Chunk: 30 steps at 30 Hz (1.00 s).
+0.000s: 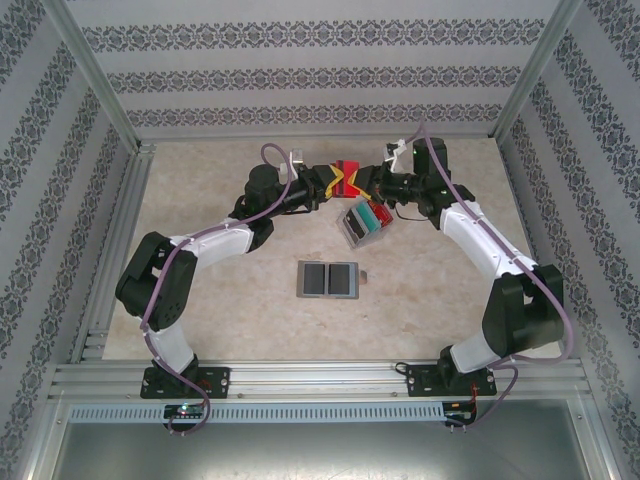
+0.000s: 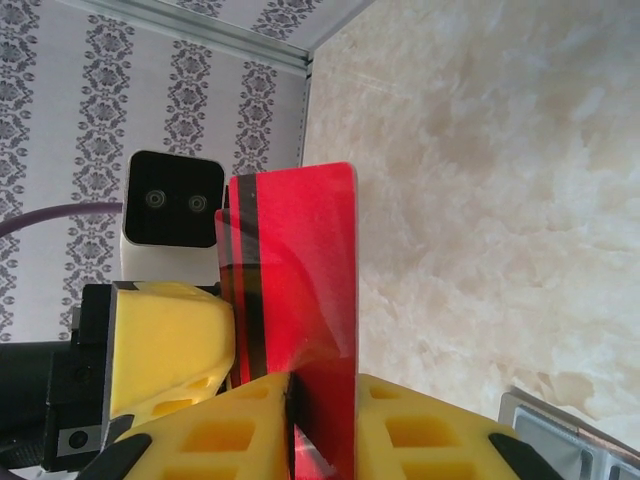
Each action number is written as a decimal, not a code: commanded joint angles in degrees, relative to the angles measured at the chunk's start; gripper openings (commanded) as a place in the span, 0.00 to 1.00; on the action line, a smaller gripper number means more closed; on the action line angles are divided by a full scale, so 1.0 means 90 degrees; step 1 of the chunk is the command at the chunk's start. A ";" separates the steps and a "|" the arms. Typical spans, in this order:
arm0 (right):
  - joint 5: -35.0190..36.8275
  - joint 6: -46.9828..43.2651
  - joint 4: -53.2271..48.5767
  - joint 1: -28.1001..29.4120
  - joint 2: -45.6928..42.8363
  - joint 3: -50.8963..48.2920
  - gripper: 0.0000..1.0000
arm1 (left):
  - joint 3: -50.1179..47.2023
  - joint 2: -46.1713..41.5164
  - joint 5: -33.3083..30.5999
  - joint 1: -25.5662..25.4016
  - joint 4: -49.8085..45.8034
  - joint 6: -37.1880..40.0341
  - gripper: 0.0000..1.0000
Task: Put the credit cards into the card holder
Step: Separate the credit card, then place the credit card in the storage box.
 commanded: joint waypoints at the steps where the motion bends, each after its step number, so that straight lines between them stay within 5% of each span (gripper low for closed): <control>1: 0.0527 -0.0170 -0.0345 -0.0174 -0.0106 -0.0253 0.15 | -0.0008 -0.0181 0.0047 -0.0091 0.0914 -0.0034 0.14; 12: 0.0842 -0.0760 -0.0768 -0.0441 -0.0252 -0.0148 0.06 | -0.0124 -0.0284 -0.0054 -0.0082 0.0605 0.0133 0.11; 15: 0.1119 -0.1141 -0.0972 -0.0607 -0.0297 -0.0050 0.06 | -0.0244 -0.0533 -0.0134 -0.0034 -0.0657 0.0696 0.02; 21: 0.2205 -0.3128 -0.2105 -0.0575 0.0142 0.0525 0.07 | -0.0452 -0.1162 -0.0768 -0.0043 -0.3349 0.2152 0.00; 27: 0.4068 -0.5634 -0.3068 0.0056 0.0583 0.0883 0.06 | -0.0728 -0.1153 -0.0647 -0.0043 -0.3278 0.2217 0.00; 30: 0.4260 -0.6185 -0.2993 0.0118 0.0723 0.0868 0.07 | -0.0786 -0.1113 -0.0578 -0.0043 -0.3118 0.2158 0.00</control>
